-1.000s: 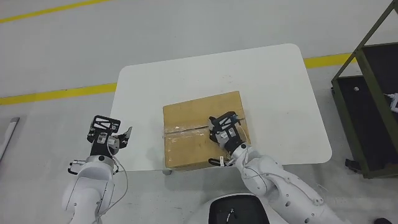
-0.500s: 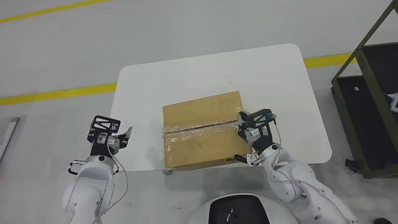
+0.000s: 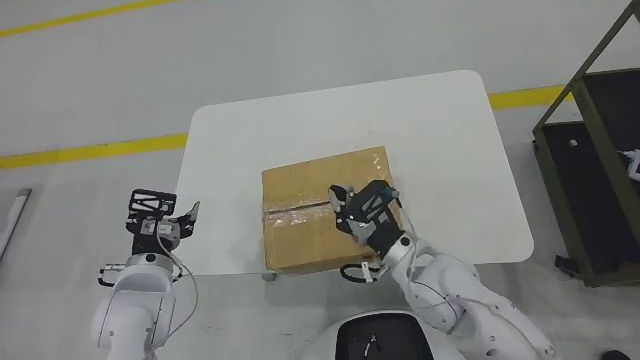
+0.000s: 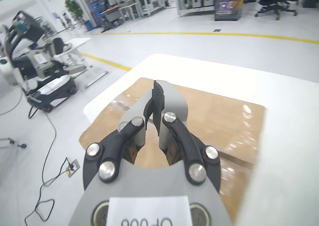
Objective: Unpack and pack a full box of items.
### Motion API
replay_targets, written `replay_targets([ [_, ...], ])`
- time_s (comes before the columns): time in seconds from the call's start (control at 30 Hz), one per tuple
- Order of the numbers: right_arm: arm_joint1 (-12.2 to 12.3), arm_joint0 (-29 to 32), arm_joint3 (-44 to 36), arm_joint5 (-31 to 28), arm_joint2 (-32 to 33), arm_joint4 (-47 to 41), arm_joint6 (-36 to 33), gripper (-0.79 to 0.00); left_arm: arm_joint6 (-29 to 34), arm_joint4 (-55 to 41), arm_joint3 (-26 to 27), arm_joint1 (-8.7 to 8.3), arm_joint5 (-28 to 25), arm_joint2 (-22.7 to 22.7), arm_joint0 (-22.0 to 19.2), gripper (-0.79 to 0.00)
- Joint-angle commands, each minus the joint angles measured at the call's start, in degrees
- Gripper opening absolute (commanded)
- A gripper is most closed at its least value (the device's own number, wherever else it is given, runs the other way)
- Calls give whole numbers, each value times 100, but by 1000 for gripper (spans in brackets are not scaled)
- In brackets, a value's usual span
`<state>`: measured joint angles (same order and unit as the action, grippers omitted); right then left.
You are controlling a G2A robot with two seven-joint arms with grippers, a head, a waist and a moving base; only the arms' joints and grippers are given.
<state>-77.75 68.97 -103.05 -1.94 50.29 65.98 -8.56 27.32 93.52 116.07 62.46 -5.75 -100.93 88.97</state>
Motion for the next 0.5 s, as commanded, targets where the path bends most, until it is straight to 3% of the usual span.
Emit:
replay_targets([
  [0.0, -122, -392, 451, -3, -426, -30, 34, -785, 0, 8, 2, 3, -16, -24, 7, 0],
  [0.2, -521, -1215, 1535, 291, -1188, -258, 296, -785, -6, 25, 53, 18, -19, -105, 96, 0],
  [0.47, -890, -1800, 2337, 344, -1515, -634, 414, -785, -21, 52, 93, 40, -43, -144, 161, 0],
])
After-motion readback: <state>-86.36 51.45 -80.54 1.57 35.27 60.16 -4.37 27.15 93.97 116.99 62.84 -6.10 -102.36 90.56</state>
